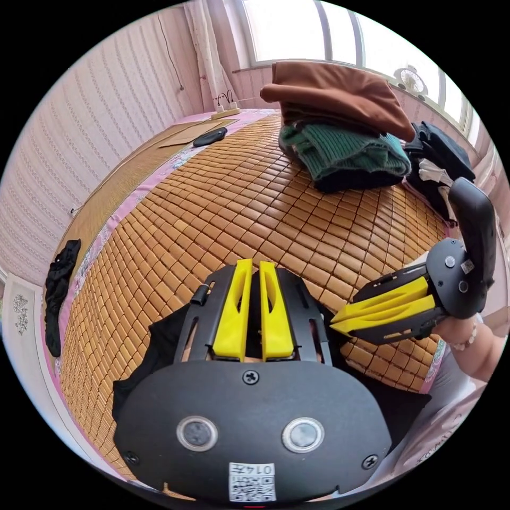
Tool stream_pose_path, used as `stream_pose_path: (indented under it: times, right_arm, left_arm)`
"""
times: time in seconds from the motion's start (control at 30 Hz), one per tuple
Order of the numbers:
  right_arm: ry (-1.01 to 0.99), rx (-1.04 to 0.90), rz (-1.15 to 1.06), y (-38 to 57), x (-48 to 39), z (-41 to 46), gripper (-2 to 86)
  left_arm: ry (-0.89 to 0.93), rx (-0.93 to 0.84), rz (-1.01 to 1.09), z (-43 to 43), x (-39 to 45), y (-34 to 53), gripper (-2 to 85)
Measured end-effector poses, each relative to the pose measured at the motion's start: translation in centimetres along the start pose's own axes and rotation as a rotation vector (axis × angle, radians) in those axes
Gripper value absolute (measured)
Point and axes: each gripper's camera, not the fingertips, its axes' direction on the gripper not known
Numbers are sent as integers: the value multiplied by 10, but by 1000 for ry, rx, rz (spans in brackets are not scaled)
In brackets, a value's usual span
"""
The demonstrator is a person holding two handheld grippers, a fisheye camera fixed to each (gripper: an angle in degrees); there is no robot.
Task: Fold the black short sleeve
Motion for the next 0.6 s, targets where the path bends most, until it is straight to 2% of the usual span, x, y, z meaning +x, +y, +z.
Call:
stream_pose_path:
  times: [0.13, 0.17, 0.23, 0.33, 0.43, 0.6]
  right_arm:
    - [-9, -27, 30, -8, 0, -9, 33]
    - [3, -20, 41, -8, 0, -13, 38]
    - [42, 8, 56, -8, -4, -24, 55]
    - [-1, -5, 39, -9, -8, -21, 50]
    - [-30, 15, 51, -7, -8, -21, 15]
    - [-54, 113, 7, 3, -24, -46, 3]
  left_arm:
    - [101, -146, -23, 54, 7, -10, 63]
    - [98, -132, -28, 60, 7, -9, 61]
    - [75, -129, -24, 65, 6, -8, 30]
    - [108, -118, -31, 65, 1, -4, -2]
    - [115, -50, -67, 48, -13, 5, -8]
    - [180, 128, -152, -18, -54, 39, -9]
